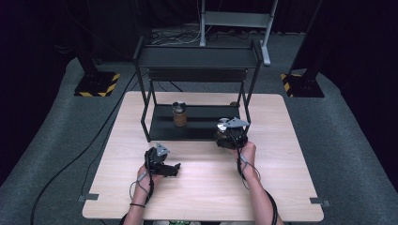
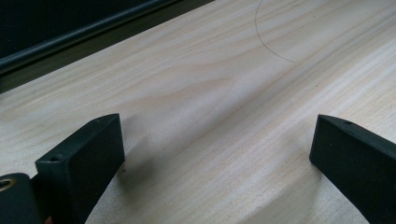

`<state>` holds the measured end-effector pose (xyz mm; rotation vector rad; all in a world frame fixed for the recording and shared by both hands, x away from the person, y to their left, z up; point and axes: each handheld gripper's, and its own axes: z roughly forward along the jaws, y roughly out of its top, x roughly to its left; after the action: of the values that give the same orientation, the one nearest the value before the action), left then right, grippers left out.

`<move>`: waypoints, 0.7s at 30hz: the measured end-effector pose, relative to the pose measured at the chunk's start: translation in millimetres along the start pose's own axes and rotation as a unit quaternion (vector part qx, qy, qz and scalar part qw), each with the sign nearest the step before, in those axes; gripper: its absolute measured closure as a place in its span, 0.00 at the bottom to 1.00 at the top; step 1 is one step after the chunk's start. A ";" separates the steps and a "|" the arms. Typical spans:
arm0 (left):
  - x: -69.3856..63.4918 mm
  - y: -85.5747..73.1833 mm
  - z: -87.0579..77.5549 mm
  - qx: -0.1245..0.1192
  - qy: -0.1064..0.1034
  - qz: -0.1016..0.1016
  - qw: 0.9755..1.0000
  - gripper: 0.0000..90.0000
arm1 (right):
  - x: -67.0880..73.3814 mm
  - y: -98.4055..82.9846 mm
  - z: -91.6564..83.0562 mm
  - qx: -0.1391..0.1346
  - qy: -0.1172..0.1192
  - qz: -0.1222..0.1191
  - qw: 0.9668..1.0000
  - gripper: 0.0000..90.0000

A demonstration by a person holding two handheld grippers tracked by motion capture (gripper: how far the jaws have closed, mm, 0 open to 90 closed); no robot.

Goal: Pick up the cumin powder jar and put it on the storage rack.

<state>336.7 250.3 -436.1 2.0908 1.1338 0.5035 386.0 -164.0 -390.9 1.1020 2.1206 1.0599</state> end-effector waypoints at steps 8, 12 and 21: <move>-0.1 -0.1 0.0 0.000 0.000 0.000 1.000 0.03 | -1.1 4.1 2.7 -0.001 -0.003 0.000 1.000 0.33; -0.1 0.0 -0.1 0.000 0.000 0.001 1.000 0.03 | -1.5 5.4 4.4 0.002 -0.003 0.001 1.000 0.33; -0.1 0.0 -0.1 0.000 0.000 0.002 1.000 0.03 | -3.0 10.6 9.8 0.003 -0.005 0.002 1.000 0.33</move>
<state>336.5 250.3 -436.0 2.0930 1.1307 0.5060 399.3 -158.7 -387.3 1.1137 2.1164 1.0479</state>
